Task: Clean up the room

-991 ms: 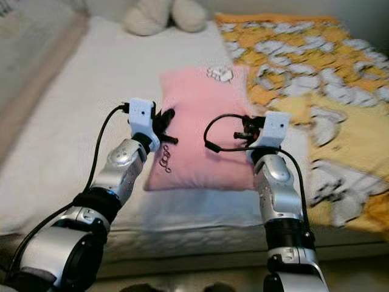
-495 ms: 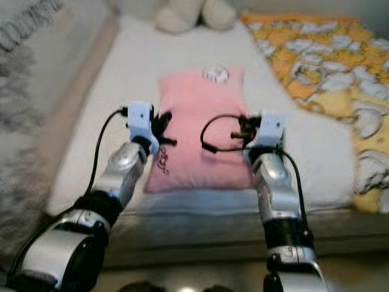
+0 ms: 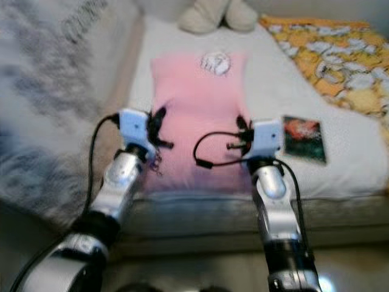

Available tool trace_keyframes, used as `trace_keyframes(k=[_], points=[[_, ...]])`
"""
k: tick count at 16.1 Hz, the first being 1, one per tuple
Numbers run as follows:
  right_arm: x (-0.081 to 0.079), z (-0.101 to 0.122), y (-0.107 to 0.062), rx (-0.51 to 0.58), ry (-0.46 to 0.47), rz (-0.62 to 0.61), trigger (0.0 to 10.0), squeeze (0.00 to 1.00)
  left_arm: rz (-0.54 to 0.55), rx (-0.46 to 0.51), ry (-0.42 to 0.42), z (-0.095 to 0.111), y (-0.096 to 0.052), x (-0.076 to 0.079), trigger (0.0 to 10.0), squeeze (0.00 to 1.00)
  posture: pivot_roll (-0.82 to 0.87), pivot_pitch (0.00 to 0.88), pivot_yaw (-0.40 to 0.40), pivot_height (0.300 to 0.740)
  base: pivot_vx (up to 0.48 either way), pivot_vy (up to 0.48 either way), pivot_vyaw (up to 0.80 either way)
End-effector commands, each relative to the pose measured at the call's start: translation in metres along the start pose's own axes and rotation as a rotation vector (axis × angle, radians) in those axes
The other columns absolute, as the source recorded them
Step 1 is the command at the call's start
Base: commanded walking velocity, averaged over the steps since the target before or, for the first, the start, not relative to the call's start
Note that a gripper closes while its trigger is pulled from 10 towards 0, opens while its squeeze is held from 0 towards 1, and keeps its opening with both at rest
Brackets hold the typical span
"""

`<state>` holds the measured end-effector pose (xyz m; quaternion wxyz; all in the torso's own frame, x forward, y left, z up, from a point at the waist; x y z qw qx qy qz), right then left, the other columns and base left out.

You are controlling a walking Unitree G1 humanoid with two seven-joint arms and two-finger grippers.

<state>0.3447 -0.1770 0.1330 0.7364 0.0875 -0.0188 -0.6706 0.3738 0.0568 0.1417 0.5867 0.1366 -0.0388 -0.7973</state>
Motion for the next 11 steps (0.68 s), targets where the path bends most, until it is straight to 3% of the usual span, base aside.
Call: trace_keyframes(k=[1,2,4,11], points=[[0.019,0.004,-0.001,0.023,0.014,-0.089,0.0,0.0,0.073,-0.029,0.043,-0.001,0.003,-0.016,4.0,0.0,-0.06,0.0,-0.021,0.74,0.0,0.0,0.0],[0.02,0.006,0.002,0.031,0.011,-0.087,0.0,0.0,0.068,-0.047,0.037,-0.001,0.006,-0.017,10.0,0.0,-0.06,0.0,-0.015,0.74,0.0,0.0,0.0],[0.024,0.011,0.005,0.045,-0.006,-0.089,0.0,0.0,0.071,-0.049,-0.018,0.001,0.009,-0.017,10.0,0.0,-0.06,0.0,-0.009,0.74,0.24,0.0,0.0],[0.022,0.009,0.006,0.046,-0.018,-0.078,0.0,0.0,0.06,-0.077,-0.017,-0.002,0.009,-0.006,10.0,0.0,-0.07,0.0,-0.002,0.74,0.48,0.0,0.0]])
Point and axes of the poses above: a point about 5 cm out from each wrist's last joint towards the gripper, its own y axis pointing out of the wrist towards the gripper, its own z axis along the axis of the wrist's last joint, x = y × z, the point moved 3 cm from there along y, pointing out of the wrist towards the gripper, and after that the axes turned 8 degrees about y, right-handed, at the moved point
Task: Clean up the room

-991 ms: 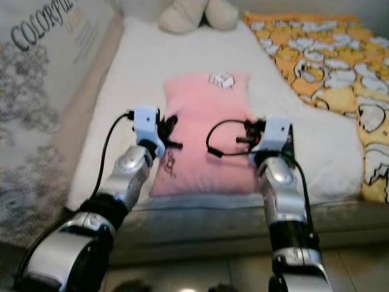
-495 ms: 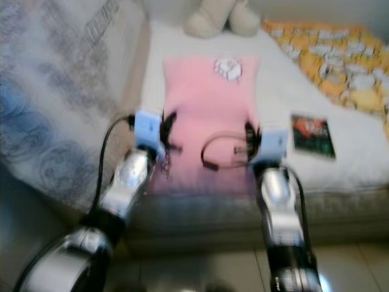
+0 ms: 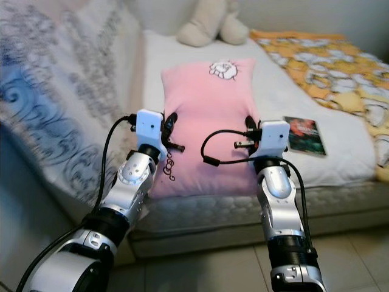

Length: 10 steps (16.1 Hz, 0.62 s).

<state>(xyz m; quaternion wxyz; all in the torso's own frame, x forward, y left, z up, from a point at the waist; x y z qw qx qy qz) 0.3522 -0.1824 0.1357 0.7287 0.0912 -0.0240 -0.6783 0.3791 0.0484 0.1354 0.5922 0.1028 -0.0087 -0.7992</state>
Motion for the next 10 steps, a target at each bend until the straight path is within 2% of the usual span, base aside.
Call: trace_keyframes(k=[1,7,10], points=[[0.0178,0.0065,-0.0017,0.032,-0.011,-0.065,0.0,0.0,0.054,0.009,0.0,0.0046,0.0022,-0.0116,10.0,0.0,-0.08,0.0,-0.003,0.74,0.472,0.0,0.76],[0.0206,0.0056,-0.0011,0.015,-0.028,-0.061,0.0,0.0,0.087,-0.016,-0.01,0.0025,0.003,-0.0106,10.0,0.0,-0.09,0.0,-0.014,0.74,0.469,0.0,0.73],[0.0233,0.0065,0.0052,0.001,-0.037,-0.052,0.0,0.0,0.1,-0.021,0.003,0.0032,0.0026,-0.008,10.0,0.0,-0.08,0.0,-0.025,0.74,0.471,0.0,0.71]])
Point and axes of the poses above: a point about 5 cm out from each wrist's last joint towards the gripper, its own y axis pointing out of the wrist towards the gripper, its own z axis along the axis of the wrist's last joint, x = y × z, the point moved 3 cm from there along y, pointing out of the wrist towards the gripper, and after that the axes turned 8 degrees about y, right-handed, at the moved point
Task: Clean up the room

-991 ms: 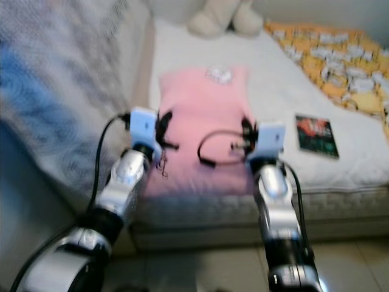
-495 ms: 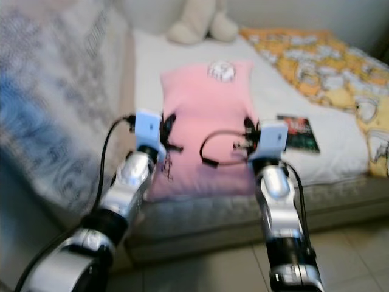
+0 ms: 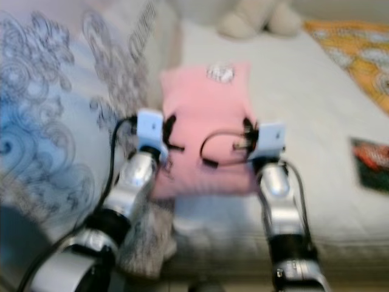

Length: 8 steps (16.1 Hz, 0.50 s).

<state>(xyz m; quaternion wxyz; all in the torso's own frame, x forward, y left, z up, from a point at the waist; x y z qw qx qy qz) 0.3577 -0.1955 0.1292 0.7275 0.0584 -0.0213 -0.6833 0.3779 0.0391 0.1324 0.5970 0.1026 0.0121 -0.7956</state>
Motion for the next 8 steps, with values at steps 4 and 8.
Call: trace_keyframes(k=[4,8], points=[[0.011,0.016,0.018,0.022,0.032,-0.023,0.0,0.0,0.105,-0.006,0.06,0.008,0.006,-0.019,10.0,0.0,-0.06,0.0,-0.031,0.74,0.118,0.0,0.0],[0.016,0.02,0.036,-0.006,0.088,-0.039,0.0,0.0,0.087,-0.017,0.082,0.018,0.019,-0.013,10.0,0.0,-0.04,0.0,-0.045,0.74,0.0,0.0,0.0]])
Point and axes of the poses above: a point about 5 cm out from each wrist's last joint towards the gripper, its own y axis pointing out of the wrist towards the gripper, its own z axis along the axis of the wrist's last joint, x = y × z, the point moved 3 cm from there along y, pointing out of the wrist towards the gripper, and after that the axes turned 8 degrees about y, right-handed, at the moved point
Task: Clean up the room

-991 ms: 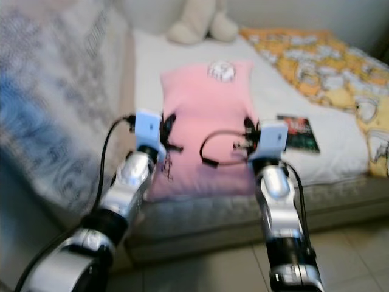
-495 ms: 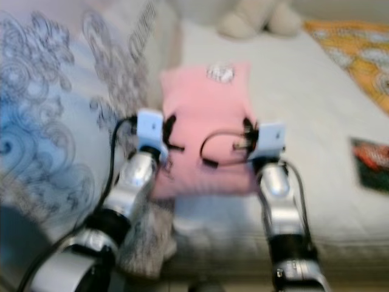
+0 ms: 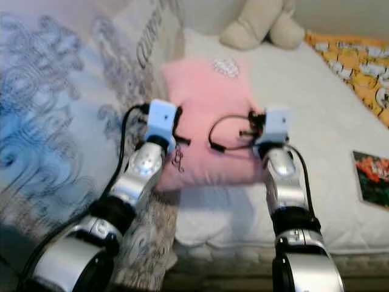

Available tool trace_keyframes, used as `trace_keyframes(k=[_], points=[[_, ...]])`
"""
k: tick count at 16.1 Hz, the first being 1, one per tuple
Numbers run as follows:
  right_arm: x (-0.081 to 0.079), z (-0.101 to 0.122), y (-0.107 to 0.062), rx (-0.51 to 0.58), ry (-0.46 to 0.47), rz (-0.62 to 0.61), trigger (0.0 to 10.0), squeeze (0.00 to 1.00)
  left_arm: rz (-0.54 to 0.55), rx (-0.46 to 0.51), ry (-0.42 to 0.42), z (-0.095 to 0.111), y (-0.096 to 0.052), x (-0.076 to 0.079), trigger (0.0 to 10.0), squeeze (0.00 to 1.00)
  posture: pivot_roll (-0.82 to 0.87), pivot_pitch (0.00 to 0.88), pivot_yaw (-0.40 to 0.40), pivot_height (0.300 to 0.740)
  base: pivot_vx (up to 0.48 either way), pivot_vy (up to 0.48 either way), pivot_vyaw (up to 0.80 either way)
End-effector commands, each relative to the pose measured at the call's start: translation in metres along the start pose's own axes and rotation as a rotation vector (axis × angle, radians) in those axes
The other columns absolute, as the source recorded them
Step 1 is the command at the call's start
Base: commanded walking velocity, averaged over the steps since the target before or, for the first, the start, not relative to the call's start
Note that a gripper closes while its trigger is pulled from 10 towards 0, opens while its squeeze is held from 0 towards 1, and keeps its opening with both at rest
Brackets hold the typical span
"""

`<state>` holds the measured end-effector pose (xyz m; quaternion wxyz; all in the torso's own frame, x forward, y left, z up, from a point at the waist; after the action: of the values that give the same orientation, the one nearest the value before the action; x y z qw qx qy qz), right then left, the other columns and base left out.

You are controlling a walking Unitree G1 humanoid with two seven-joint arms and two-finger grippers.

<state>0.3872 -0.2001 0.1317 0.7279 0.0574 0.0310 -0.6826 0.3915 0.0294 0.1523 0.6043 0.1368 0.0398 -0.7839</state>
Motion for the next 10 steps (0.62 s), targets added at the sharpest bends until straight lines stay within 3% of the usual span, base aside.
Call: trace_keyframes(k=[1,5,10], points=[[0.008,0.021,0.008,0.065,0.015,-0.034,0.0,0.0,0.046,-0.024,0.019,0.001,0.005,-0.011,10.0,0.0,-0.03,0.0,-0.048,0.74,0.0,0.0,0.0],[0.016,0.013,0.014,0.018,0.07,-0.064,0.0,0.0,0.059,-0.076,0.107,0.004,0.016,-0.013,10.0,0.0,-0.01,0.0,-0.045,0.74,0.0,0.0,0.0],[0.017,0.003,0.015,-0.045,0.032,-0.04,0.0,0.0,0.046,-0.102,0.166,0.003,0.02,-0.008,10.0,0.0,-0.01,0.042,-0.056,0.74,0.0,0.0,0.0]])
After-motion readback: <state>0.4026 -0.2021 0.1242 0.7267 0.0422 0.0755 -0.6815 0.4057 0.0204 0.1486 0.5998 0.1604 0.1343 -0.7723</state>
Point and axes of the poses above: a point about 5 cm out from each wrist's last joint towards the gripper, its own y axis pointing out of the wrist towards the gripper, its own z axis along the axis of the wrist's last joint, x = y × z, the point moved 3 cm from there along y, pointing out of the wrist towards the gripper, and after that the axes turned 8 degrees about y, right-handed, at the moved point
